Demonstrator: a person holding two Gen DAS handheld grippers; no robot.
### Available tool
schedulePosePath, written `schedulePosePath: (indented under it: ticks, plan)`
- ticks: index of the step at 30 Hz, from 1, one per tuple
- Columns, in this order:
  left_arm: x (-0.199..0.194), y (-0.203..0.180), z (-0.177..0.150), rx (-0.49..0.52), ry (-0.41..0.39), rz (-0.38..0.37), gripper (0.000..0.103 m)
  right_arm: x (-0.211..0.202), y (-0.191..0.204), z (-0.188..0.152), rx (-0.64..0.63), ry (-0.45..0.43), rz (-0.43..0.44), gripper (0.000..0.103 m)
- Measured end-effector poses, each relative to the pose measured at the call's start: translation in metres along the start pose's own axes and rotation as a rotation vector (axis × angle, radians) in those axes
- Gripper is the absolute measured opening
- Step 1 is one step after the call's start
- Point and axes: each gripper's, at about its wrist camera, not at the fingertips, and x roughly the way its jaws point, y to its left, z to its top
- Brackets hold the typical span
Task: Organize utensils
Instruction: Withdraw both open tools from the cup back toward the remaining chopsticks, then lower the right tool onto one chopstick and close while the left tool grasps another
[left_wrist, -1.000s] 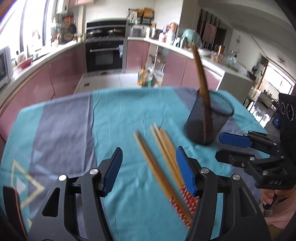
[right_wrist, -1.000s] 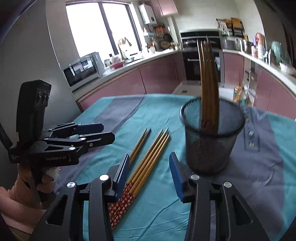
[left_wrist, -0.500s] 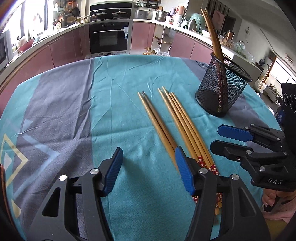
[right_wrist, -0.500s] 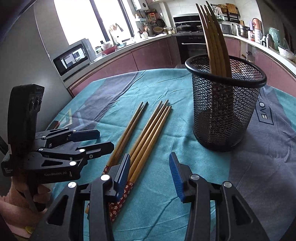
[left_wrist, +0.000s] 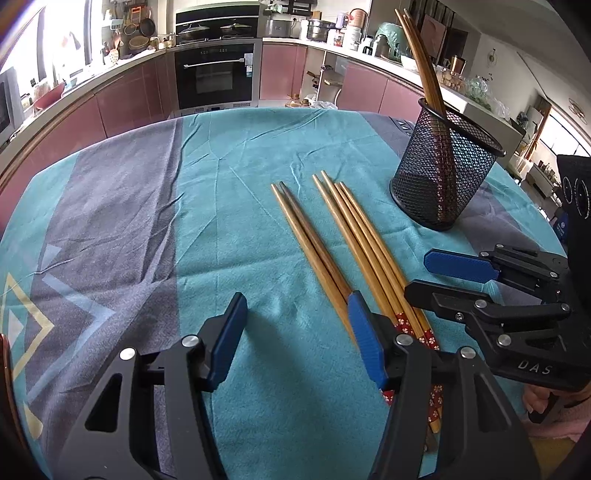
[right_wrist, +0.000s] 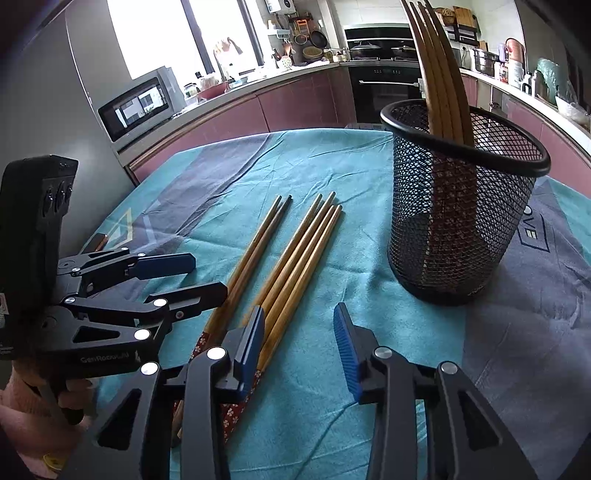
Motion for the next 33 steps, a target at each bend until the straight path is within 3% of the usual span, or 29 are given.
schedulePosePath:
  ticks: [13,20,30,33]
  plan:
    - [0.002,-0.001,0.0,0.014,-0.001,0.005,0.055,0.007,0.006,0.002,-0.022,0.01,-0.03,0.034]
    - [0.002,-0.004,-0.001,0.024,0.002,-0.012,0.043,0.006,0.004,0.001,-0.031,0.024,-0.049,0.023]
    - [0.005,-0.003,0.004,0.021,0.018,-0.016,0.038,0.004,-0.003,0.002,-0.027,0.027,-0.062,0.022]
    - [0.007,-0.002,0.004,0.016,0.023,-0.014,0.031,0.004,-0.003,0.002,-0.03,0.027,-0.065,0.022]
